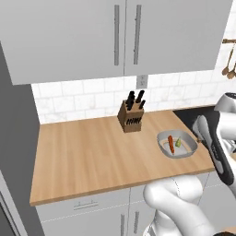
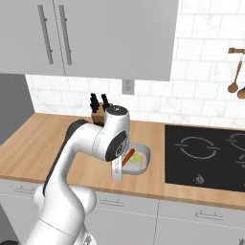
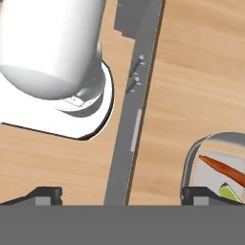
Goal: Take the meat container that has the fish and place it on the second highest rack of the freezer. Then take the vegetable container that has the carrot and lemon wedge and place it on the highest rack of the freezer.
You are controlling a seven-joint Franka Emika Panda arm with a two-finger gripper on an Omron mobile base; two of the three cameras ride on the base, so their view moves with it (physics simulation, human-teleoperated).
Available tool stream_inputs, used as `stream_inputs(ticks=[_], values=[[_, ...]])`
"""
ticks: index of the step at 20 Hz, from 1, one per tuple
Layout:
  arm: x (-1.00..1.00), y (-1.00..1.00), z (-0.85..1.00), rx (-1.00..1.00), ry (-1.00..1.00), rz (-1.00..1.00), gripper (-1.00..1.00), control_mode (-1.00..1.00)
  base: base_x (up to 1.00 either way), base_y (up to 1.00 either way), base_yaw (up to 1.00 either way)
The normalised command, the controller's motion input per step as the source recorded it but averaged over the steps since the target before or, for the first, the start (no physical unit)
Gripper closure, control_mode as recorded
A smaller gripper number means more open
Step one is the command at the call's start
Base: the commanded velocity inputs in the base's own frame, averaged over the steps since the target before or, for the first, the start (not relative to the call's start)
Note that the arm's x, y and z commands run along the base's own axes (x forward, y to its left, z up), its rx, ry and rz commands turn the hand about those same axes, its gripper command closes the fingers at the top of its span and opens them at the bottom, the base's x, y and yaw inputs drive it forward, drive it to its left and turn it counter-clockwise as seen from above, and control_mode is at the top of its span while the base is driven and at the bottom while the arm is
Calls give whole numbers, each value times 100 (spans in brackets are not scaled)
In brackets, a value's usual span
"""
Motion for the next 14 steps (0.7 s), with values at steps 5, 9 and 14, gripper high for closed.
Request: stream_inputs(ticks=[5, 9, 14], values=[[52, 0, -38, 0, 7, 2, -100, -100, 0, 0, 0], [69, 0, -30, 0, 8, 0, -100, -100, 0, 0, 0], [69, -6, -32, 0, 5, 0, -100, -100, 0, 0, 0]])
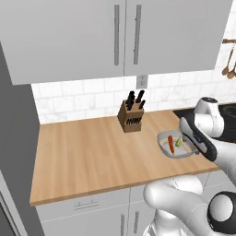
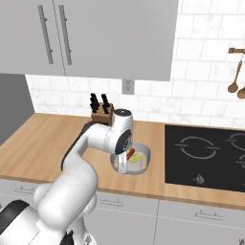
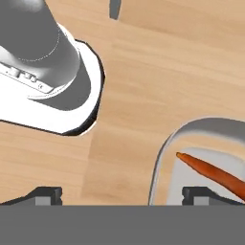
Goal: Take the meat container that has the fish and place it on the second highest rack of the freezer. Then take the vegetable container that has the carrot and lemon wedge and place it on the highest rack of the freezer.
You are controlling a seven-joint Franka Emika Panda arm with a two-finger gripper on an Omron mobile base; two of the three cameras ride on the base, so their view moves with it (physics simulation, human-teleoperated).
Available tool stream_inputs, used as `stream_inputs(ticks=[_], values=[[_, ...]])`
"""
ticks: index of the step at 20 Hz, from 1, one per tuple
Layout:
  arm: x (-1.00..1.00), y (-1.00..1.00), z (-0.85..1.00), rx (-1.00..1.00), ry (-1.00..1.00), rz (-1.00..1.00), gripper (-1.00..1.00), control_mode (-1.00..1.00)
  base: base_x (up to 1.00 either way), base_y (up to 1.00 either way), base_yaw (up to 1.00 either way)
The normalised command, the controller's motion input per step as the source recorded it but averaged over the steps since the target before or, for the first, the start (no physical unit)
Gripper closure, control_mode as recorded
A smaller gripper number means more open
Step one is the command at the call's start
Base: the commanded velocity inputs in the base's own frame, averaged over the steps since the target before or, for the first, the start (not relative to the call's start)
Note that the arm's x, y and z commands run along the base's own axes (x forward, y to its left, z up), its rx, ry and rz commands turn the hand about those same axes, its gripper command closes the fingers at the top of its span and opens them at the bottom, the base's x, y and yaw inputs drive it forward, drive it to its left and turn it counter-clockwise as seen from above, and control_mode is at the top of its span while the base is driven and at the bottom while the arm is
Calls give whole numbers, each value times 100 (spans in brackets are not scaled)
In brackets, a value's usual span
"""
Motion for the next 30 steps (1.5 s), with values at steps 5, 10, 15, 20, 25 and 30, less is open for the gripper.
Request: stream_inputs(ticks=[5, 10, 15, 20, 25, 30], values=[[51, -19, -48, 0, 3, 0, -100, -100, 0, 0, 0], [38, -22, -58, 1, 1, 0, -100, -100, 0, 0, 0], [43, 0, -45, 0, 0, 0, -100, -100, 0, 0, 0], [35, -1, -38, 0, 0, 0, -100, -100, 0, 0, 0], [19, -5, -31, 0, 0, 0, -100, -100, 0, 0, 0], [0, 0, -19, 0, 0, 0, -100, -100, 0, 0, 0]])
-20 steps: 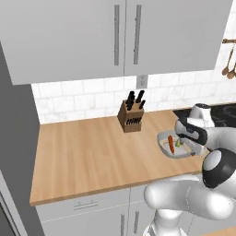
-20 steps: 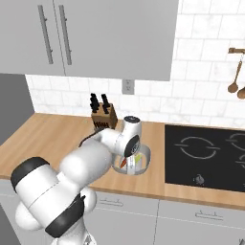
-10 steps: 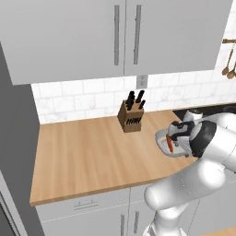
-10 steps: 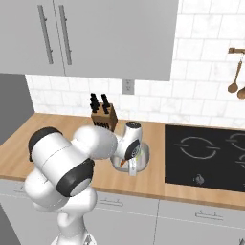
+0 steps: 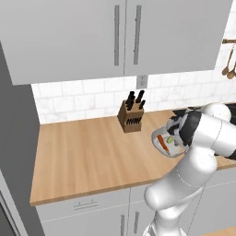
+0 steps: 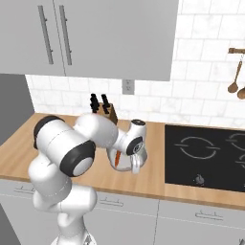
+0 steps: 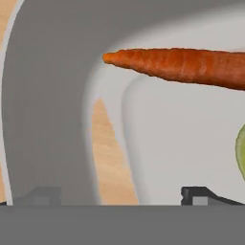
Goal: Take the meat container that has the fish and place it on the second highest rack of the freezer. Then take the vegetable container that has the carrot and lemon wedge and place it on the highest rack of the freezer.
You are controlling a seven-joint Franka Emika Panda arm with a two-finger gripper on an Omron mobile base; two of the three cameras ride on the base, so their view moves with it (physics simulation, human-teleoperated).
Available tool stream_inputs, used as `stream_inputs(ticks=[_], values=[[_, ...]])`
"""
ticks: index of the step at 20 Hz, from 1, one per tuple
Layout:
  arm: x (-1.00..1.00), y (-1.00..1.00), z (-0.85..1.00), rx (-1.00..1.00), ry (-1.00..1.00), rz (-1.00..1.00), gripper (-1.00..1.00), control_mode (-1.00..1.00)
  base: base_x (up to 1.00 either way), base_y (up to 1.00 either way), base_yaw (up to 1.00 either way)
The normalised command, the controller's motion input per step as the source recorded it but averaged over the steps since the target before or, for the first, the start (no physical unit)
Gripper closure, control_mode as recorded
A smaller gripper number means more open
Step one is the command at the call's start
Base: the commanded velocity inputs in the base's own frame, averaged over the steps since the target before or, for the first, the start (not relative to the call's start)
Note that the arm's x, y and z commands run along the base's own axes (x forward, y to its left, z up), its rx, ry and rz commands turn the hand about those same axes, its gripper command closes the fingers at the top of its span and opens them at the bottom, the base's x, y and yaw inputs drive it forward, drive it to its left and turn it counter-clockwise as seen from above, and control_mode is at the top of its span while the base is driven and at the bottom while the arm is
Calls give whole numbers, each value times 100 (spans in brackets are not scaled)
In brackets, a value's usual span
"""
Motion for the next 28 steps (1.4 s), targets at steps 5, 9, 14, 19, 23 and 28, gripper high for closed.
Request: stream_inputs(ticks=[5, 9, 14, 19, 23, 28], values=[[0, 2, 0, 0, 0, 0, -100, -100, 0, 0, 0], [17, 0, 0, -1, 0, -3, 100, -100, 0, 0, 0], [0, 0, 0, 0, 0, 0, 100, -100, 0, 0, 0], [0, 0, 0, 0, 0, 0, 100, -100, 0, 0, 0], [0, 0, 0, 0, 0, 0, 100, -100, 0, 0, 0], [-23, 2, 11, 0, -10, -1, 100, -100, 0, 0, 0]])
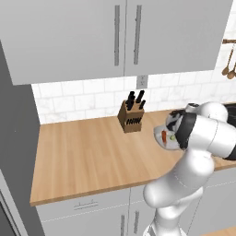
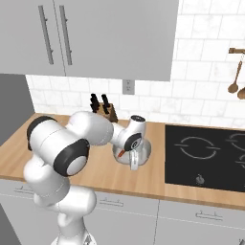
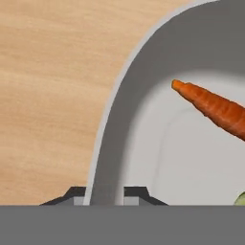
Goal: Take the meat container that has the fish and place it on the second highest rack of the freezer. Then take the vegetable container that has the carrot and lemon wedge and place it on the highest rack of the freezer.
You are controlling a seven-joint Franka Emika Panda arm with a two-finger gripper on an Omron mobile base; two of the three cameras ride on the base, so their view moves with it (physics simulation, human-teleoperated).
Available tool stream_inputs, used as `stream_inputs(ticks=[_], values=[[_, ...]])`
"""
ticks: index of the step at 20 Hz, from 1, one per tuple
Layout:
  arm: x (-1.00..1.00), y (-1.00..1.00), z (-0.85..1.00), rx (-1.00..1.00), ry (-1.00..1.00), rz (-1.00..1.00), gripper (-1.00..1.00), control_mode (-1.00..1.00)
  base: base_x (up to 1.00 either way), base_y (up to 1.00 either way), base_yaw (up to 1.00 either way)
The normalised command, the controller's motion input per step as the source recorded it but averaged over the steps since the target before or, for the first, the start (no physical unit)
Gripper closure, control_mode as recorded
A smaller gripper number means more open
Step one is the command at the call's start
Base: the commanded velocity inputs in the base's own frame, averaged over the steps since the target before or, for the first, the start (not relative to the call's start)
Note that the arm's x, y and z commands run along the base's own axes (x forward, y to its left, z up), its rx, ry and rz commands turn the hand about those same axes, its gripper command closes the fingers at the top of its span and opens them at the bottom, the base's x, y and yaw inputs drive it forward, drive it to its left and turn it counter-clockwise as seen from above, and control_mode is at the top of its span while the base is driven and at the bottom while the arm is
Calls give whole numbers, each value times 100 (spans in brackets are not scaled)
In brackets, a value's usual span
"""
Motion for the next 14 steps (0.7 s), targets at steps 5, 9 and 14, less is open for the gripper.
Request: stream_inputs(ticks=[5, 9, 14], values=[[-45, 22, 61, -1, -16, -3, 100, -100, 0, 0, 0], [-41, 52, 71, -7, -17, 0, 100, -100, 0, 0, 0], [-52, 71, 64, -13, -20, 0, 100, -100, 0, 0, 0]])
